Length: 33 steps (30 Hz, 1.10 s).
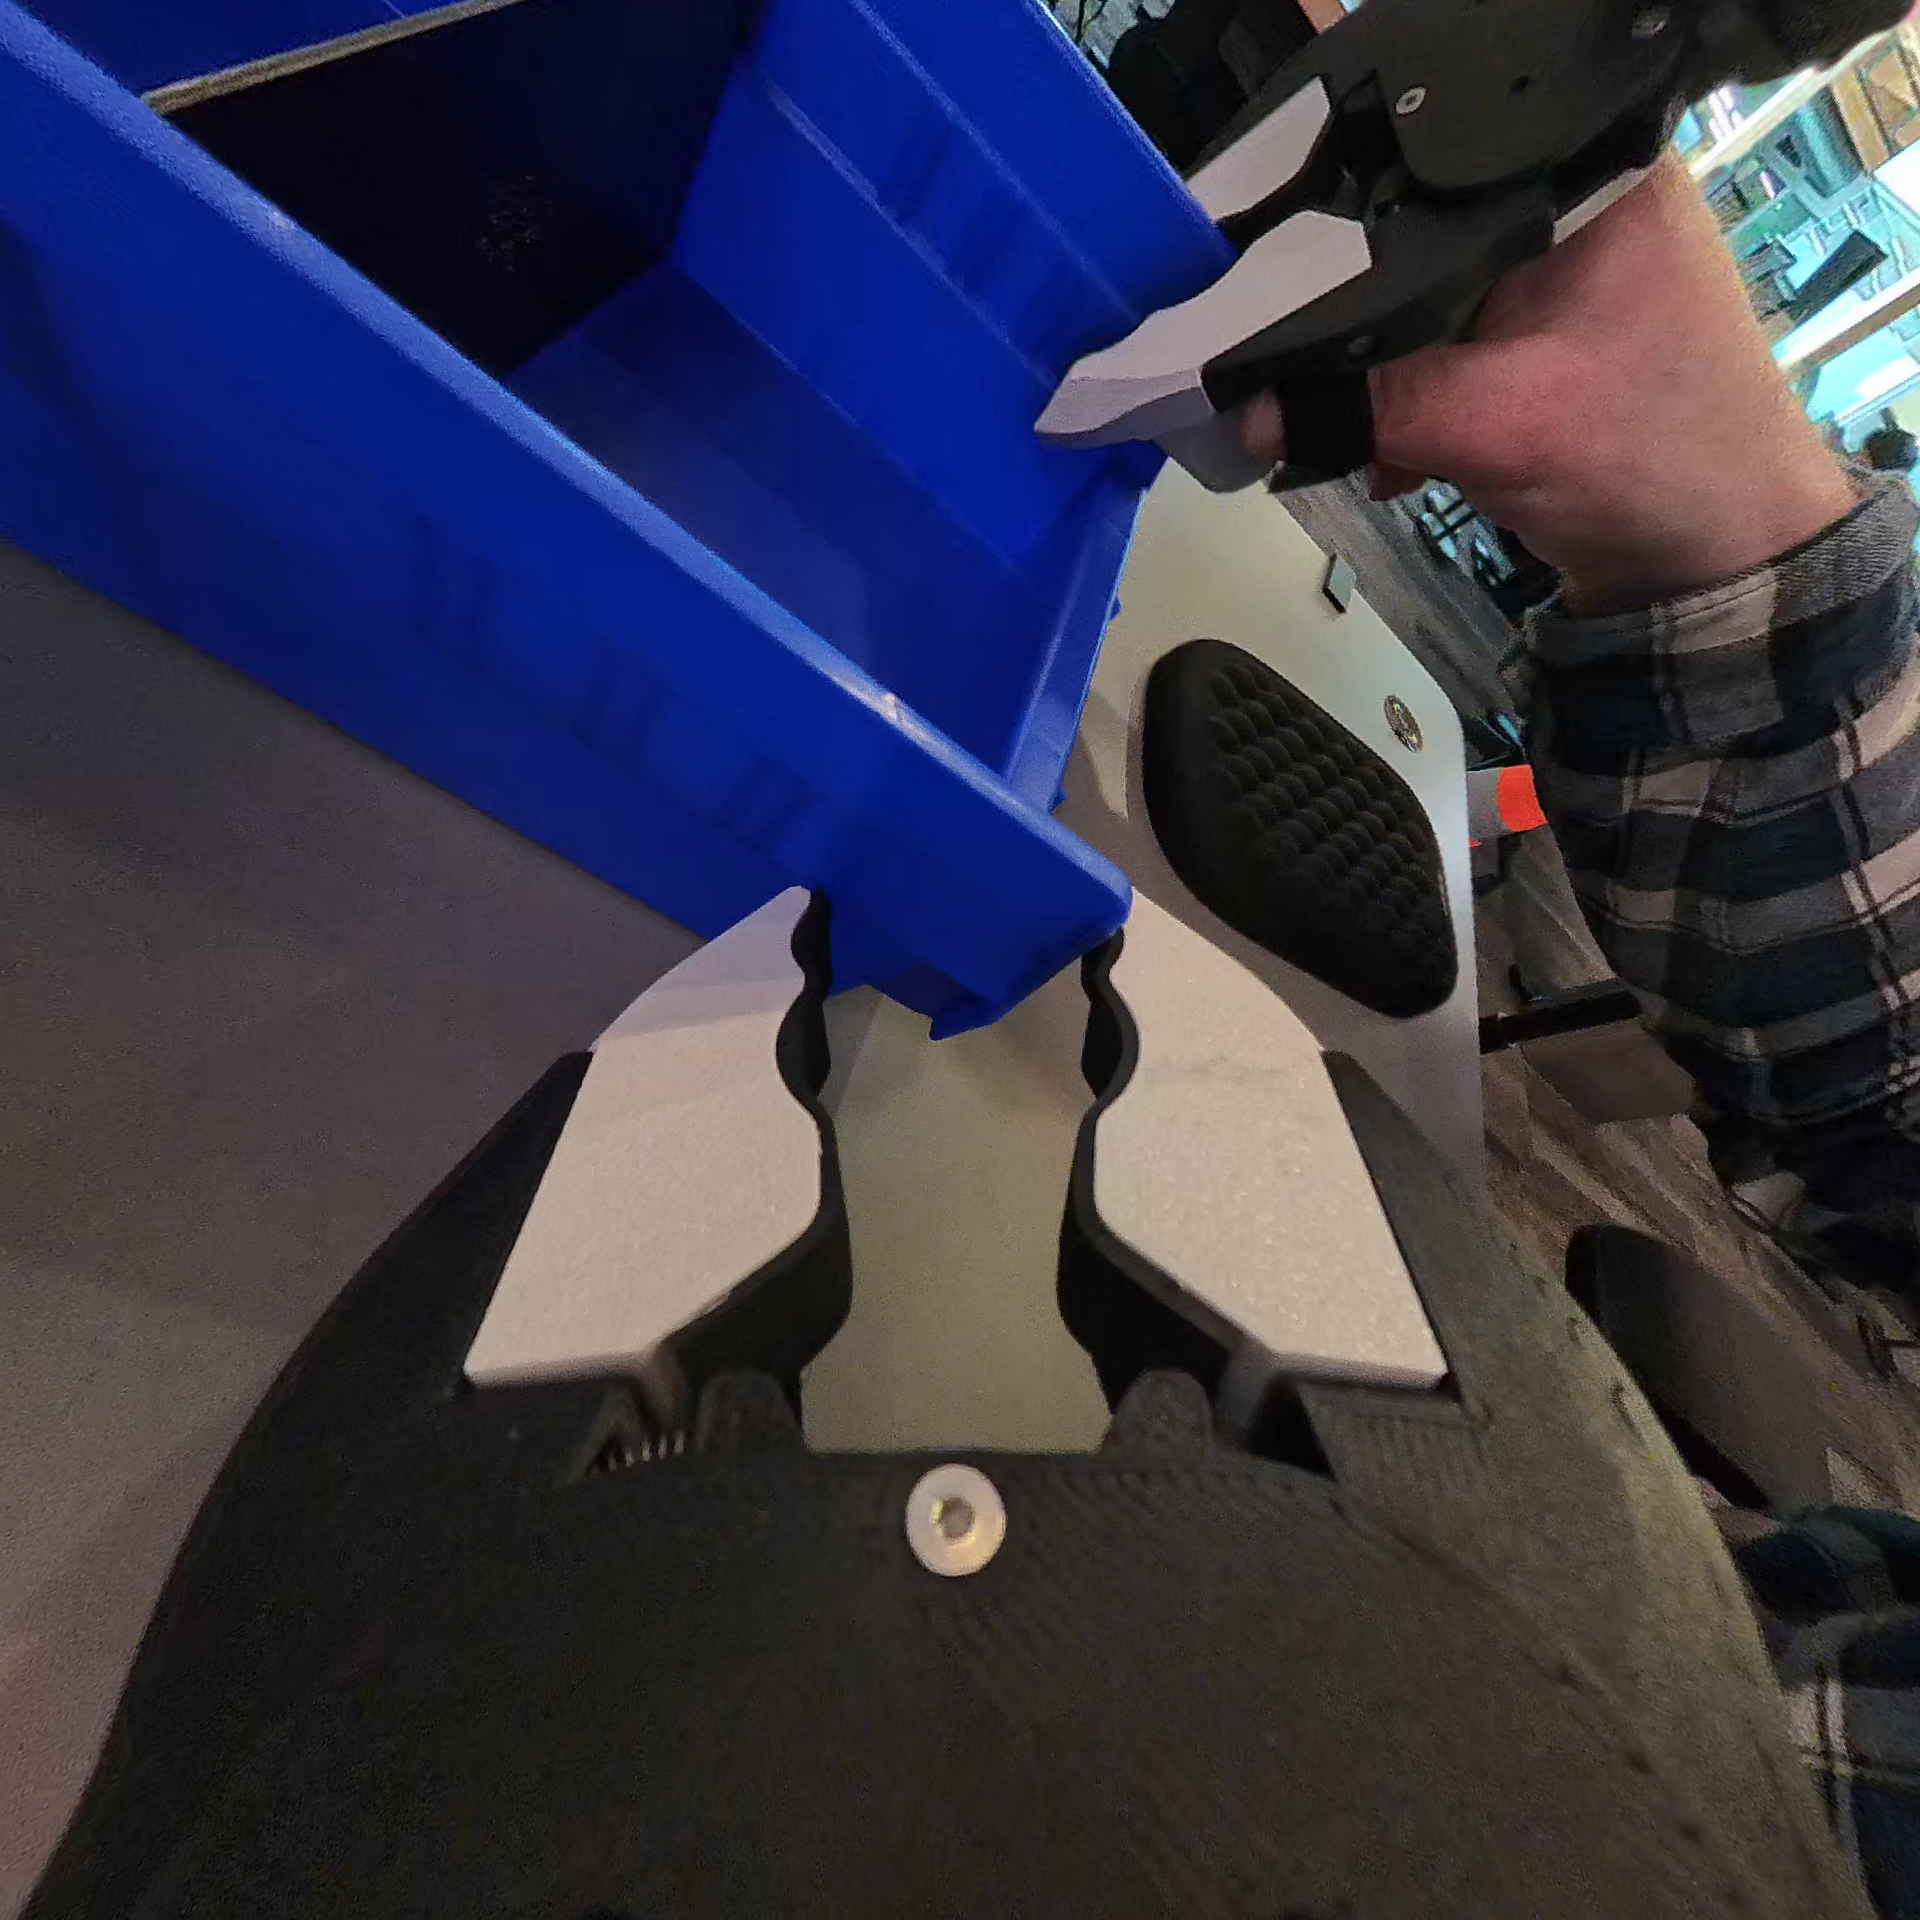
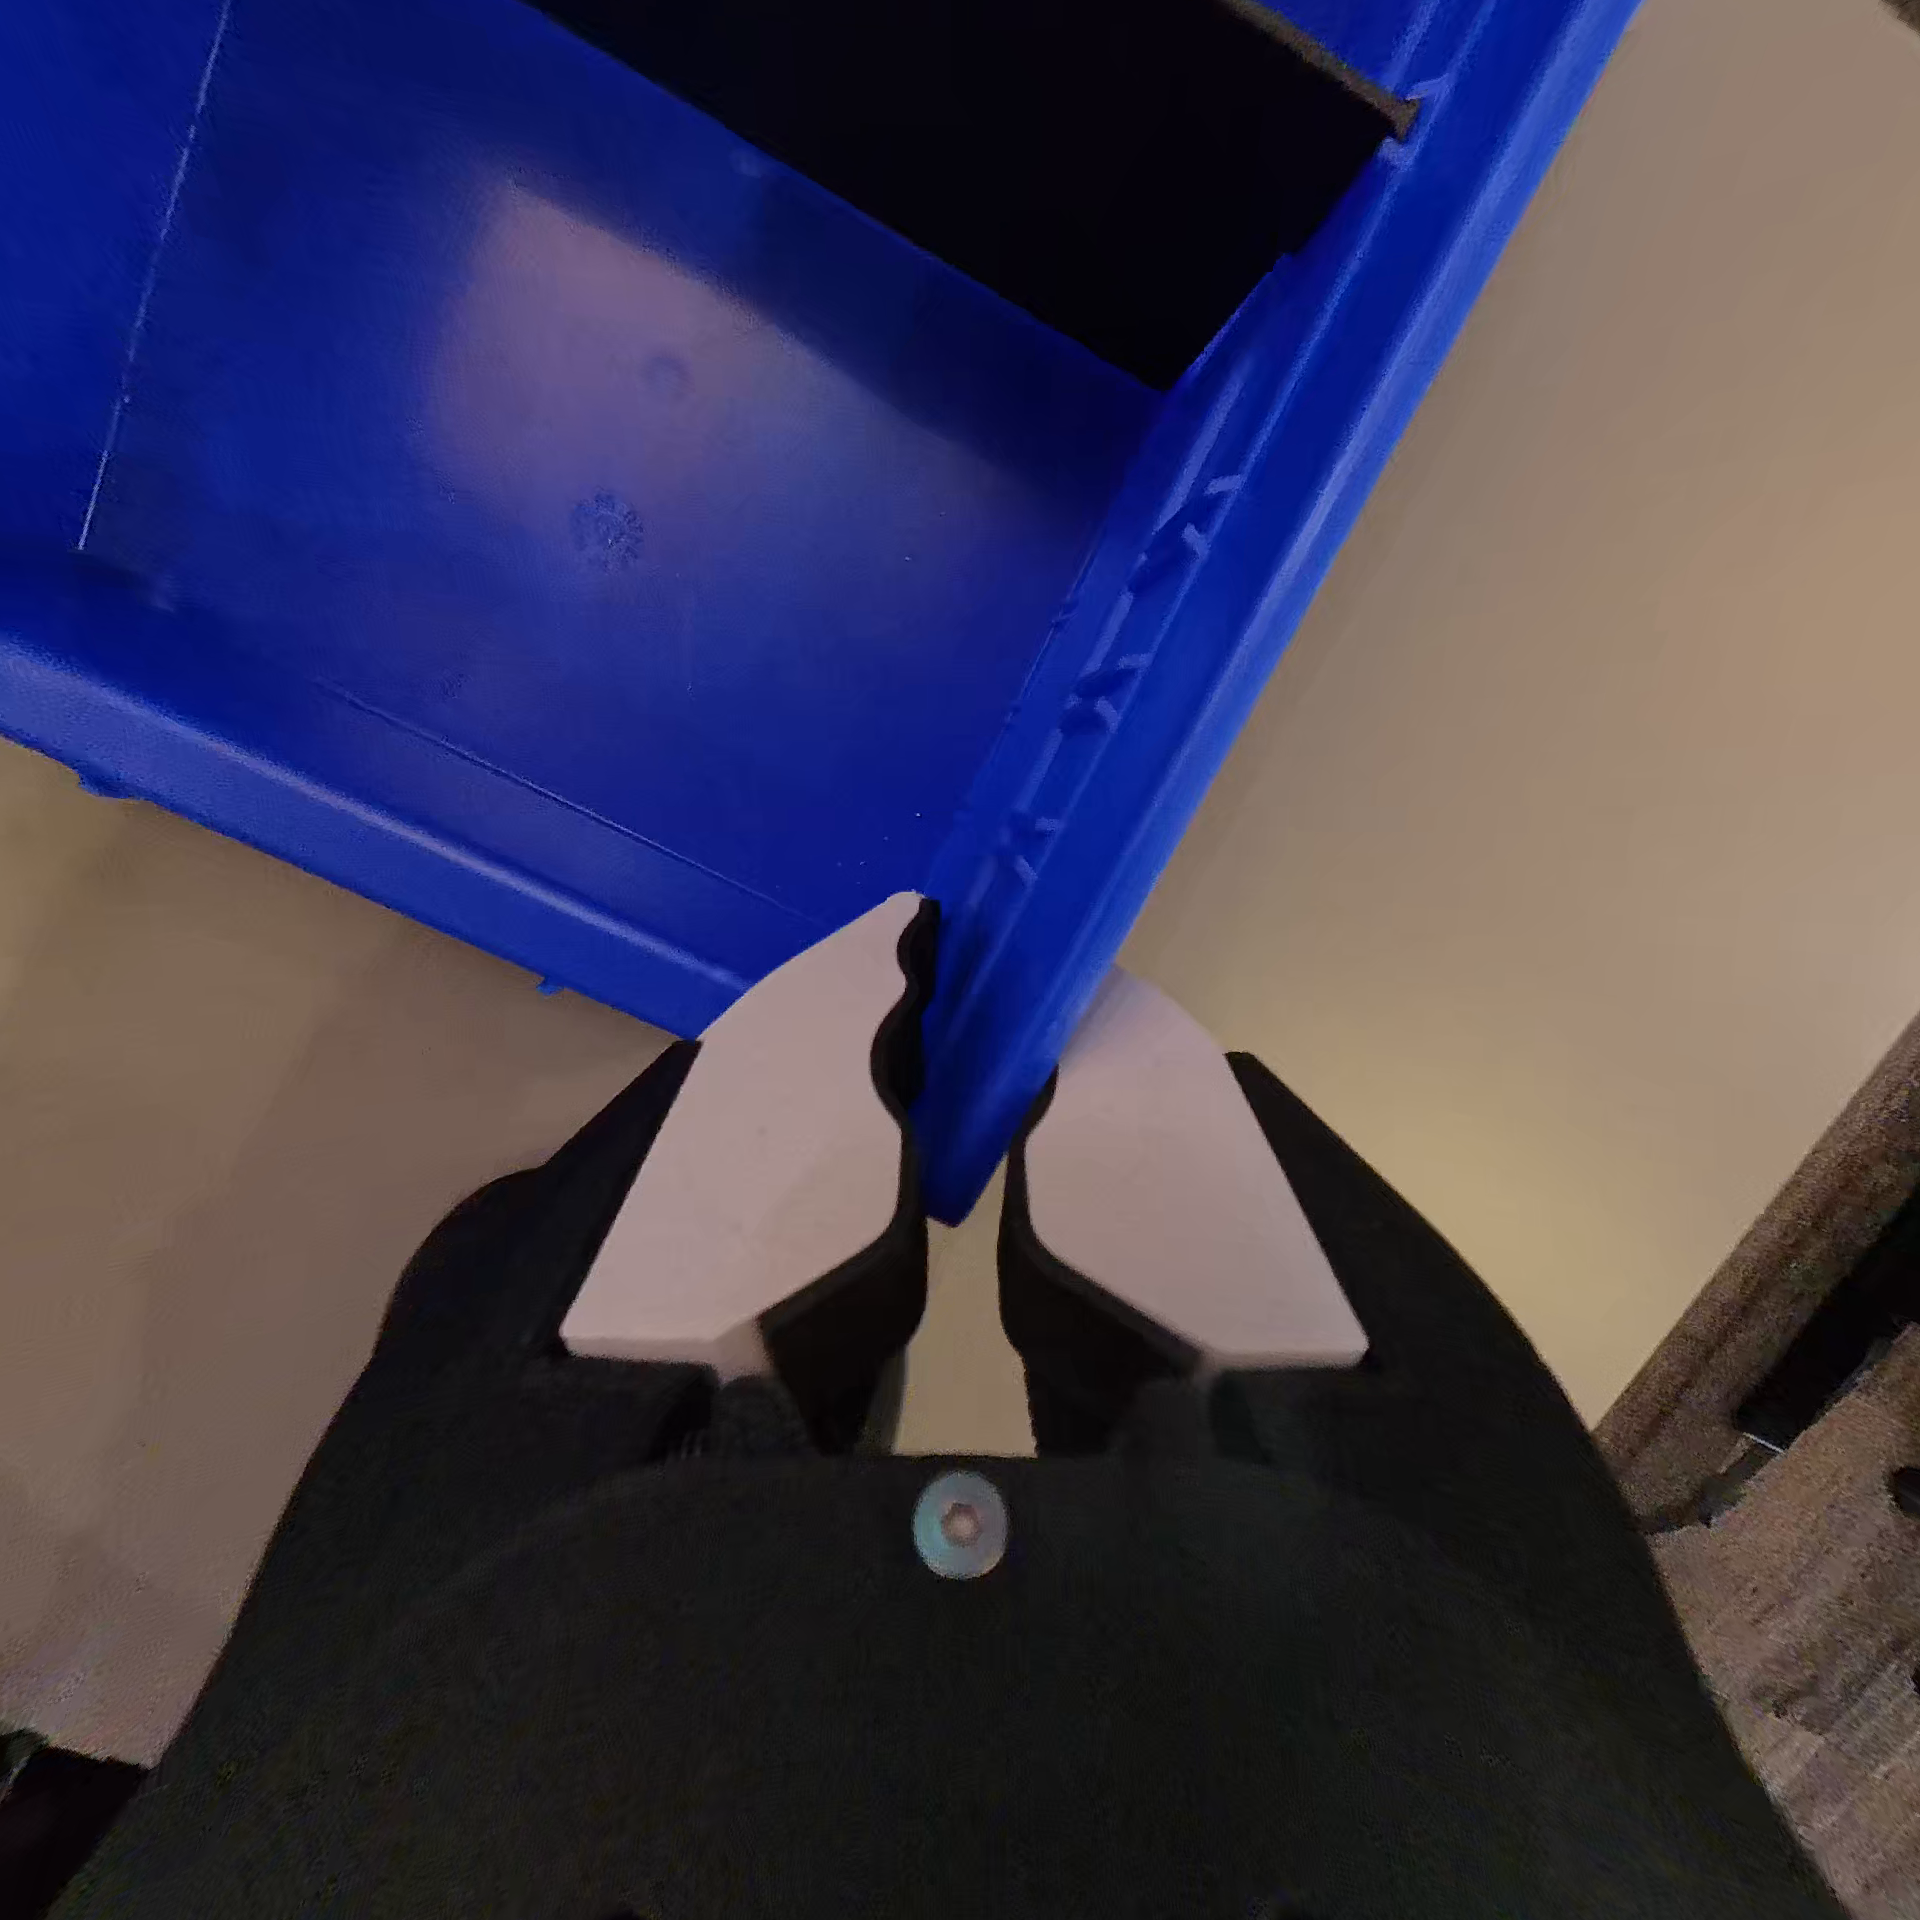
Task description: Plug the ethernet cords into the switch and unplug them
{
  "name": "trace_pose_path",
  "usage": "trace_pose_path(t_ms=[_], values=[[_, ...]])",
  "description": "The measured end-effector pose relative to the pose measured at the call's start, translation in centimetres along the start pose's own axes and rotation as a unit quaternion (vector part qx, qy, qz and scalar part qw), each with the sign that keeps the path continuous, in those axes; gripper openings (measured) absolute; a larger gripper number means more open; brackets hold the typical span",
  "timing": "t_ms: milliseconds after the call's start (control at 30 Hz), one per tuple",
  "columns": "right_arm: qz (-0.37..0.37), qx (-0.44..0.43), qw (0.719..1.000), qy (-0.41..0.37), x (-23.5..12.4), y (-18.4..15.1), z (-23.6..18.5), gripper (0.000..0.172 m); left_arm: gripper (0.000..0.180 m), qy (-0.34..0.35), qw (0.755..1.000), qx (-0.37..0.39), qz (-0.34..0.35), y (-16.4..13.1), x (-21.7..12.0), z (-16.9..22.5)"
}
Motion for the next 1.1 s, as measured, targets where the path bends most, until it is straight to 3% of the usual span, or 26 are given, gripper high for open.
trace_pose_path(t_ms=[467, 700, 800, 900, 1100], values=[[0.005, 0.036, 0.999, -0.02, 0.6, 0.2, 6.7, 0.009, 0.045, 0.003, 1.0, 0.003, 0.001, 3.0, 6.1, -1.0], [0.012, 0.036, 0.999, -0.025, 0.5, -0.1, 7.4, 0.009, 0.042, 0.017, 0.999, 0.03, 0.016, 3.1, 6.8, -1.2], [0.029, 0.032, 0.999, -0.032, 0.2, 0.0, 7.3, 0.011, 0.045, 0.019, 0.999, 0.036, 0.022, 3.1, 6.2, -1.2], [0.071, 0.038, 0.994, -0.072, -1.3, 0.5, 7.7, 0.033, 0.047, 0.025, 0.997, 0.059, 0.035, 3.4, 4.5, -0.7], [0.142, 0.008, 0.984, -0.108, -6.4, 0.8, 4.8, 0.04, 0.049, 0.042, 0.989, 0.141, 0.024, 1.9, -2.1, 0.7]])
Point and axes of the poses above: each gripper's, where its closed fingertips meet, x out along the fingers, y out of its top, z = x × y across the jaws, the point moved 5 cm from there along -x, back along the fingers, and after that the axes turned 14 degrees about z, right-handed, at the moved point
